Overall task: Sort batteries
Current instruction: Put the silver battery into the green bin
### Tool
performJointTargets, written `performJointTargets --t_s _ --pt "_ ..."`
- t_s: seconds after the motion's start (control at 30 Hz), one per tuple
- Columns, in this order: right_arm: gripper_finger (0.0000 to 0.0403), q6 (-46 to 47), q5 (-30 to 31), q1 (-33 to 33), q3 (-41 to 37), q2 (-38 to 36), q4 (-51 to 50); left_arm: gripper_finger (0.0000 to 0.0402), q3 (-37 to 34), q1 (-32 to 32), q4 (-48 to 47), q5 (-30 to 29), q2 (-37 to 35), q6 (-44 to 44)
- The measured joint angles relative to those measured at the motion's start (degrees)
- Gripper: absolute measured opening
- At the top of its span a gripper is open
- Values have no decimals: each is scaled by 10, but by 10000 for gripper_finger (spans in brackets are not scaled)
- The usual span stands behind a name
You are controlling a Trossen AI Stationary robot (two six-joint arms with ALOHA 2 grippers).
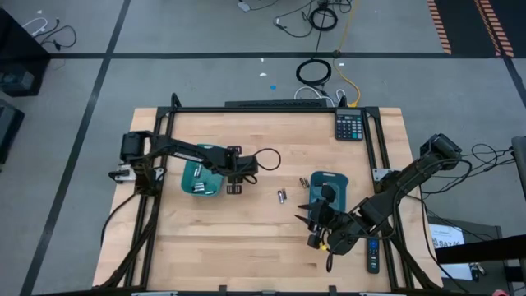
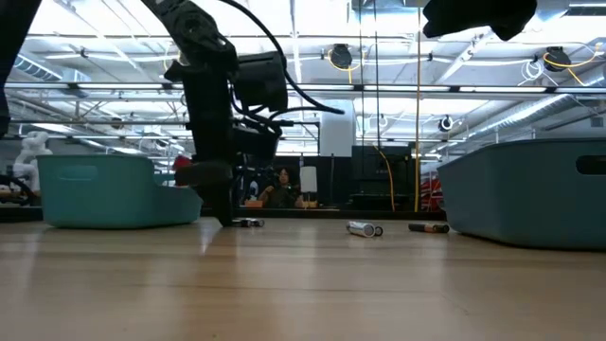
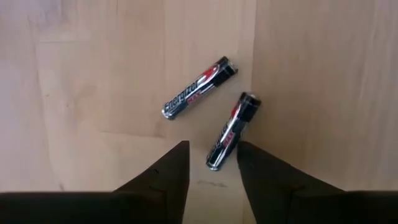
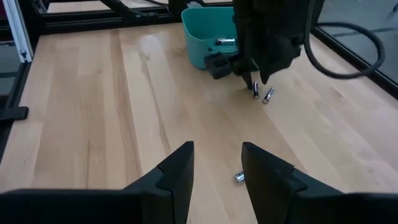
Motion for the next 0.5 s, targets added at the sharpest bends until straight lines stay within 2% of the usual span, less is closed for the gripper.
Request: performJointTargets --t_s 0.1,0.23,0.37,0.5 --pt "125 0 0 0 0 1 0 114 2 1 2 3 11 13" --pt "125 0 0 0 0 1 -1 29 2 -5 0 8 17 19" --pt "125 0 0 0 0 1 0 19 6 -14 -28 8 -1 6" --pt "125 1 0 0 0 1 0 8 39 -34 -129 -2 -47 -23"
